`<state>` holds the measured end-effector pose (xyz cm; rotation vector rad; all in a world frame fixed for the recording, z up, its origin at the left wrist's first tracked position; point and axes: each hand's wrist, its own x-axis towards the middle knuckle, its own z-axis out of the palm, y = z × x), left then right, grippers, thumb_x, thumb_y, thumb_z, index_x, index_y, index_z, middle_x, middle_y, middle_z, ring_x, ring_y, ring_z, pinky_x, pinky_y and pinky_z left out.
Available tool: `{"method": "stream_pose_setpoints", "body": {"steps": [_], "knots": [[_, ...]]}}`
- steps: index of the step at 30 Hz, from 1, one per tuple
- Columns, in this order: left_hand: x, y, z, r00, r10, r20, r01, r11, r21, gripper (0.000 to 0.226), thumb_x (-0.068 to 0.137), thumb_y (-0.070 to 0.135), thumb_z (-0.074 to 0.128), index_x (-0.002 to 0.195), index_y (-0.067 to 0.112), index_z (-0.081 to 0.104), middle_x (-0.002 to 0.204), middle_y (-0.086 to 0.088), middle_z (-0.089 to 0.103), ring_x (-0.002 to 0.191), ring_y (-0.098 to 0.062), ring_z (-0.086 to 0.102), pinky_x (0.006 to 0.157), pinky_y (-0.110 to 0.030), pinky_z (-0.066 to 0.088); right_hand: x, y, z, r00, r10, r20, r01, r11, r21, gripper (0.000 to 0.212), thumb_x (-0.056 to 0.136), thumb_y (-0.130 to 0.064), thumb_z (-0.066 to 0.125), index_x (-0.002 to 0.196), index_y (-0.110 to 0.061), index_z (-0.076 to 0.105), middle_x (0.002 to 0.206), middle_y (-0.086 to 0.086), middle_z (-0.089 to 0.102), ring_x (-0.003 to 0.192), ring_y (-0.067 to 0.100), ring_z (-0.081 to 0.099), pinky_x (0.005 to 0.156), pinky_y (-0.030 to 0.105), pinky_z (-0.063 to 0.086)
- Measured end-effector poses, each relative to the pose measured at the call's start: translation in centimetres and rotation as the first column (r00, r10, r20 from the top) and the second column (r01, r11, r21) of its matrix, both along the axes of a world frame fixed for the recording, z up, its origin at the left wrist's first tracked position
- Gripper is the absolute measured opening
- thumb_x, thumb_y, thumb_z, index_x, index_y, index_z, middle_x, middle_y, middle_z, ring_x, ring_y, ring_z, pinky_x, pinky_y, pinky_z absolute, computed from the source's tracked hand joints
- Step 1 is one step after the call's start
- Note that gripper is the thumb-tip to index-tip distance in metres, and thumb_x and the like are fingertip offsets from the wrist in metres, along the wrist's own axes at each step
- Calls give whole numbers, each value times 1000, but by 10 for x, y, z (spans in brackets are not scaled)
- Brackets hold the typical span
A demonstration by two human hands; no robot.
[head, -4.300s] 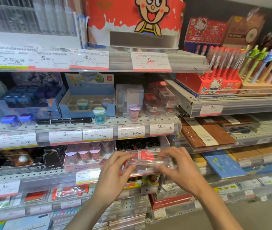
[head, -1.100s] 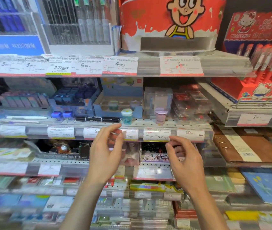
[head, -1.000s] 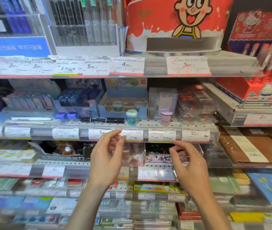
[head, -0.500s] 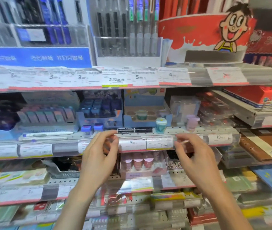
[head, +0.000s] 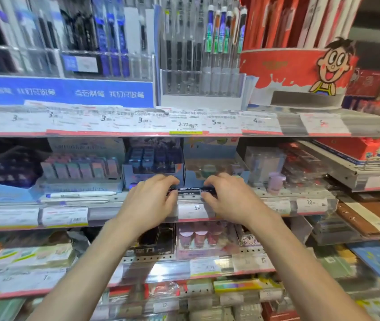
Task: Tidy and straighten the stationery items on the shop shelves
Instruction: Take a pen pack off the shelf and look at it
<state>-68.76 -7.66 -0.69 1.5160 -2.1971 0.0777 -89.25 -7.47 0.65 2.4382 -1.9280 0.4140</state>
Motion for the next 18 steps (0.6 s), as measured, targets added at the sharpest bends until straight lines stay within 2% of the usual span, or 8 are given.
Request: {"method": "stream_pose_setpoints", "body": {"steps": [4,8,11,13,18], "knots": [[-2,-3,0,999,-15,30,14,999,30,34,96,39,47,127,31,57,125,3,63,112,-25,60,86,-42,51,-1,-6,-1,1000,-14,10,13,997,79,44,92,-51,49,122,-21,61,118,7,61,110,30,58,90,44,51],[-1,-6,-3,999,-16,39,13,996,84,39,95,44,47,131,32,54,130,6,59,117,-25,58,91,-43,50,-5,-11,-2,1000,5,27,-9,989,149,35,90,-52,52,105,-22,64,106,7,61,99,26,58,78,37,47],[-2,-6,-3,998,-16,52,12,996,85,40,95,47,47,132,33,53,132,6,58,118,-25,57,92,-44,50,-6,-13,-2,997,14,71,-25,986,162,26,89,-52,55,95,-27,58,103,3,63,92,23,58,73,32,42],[-3,-6,-2,998,-17,65,12,997,81,40,95,48,47,132,33,53,131,6,58,117,-25,58,91,-43,50,-7,-13,-1,996,19,84,-33,985,167,24,89,-52,56,97,-30,54,105,1,61,95,21,57,76,33,43],[-4,-6,-1,996,-18,89,11,997,81,35,93,49,47,121,32,58,121,7,63,109,-23,61,85,-42,53,-10,-10,3,985,27,168,-58,982,182,32,94,-43,58,119,-24,51,121,-1,56,104,17,53,85,31,43]]}}
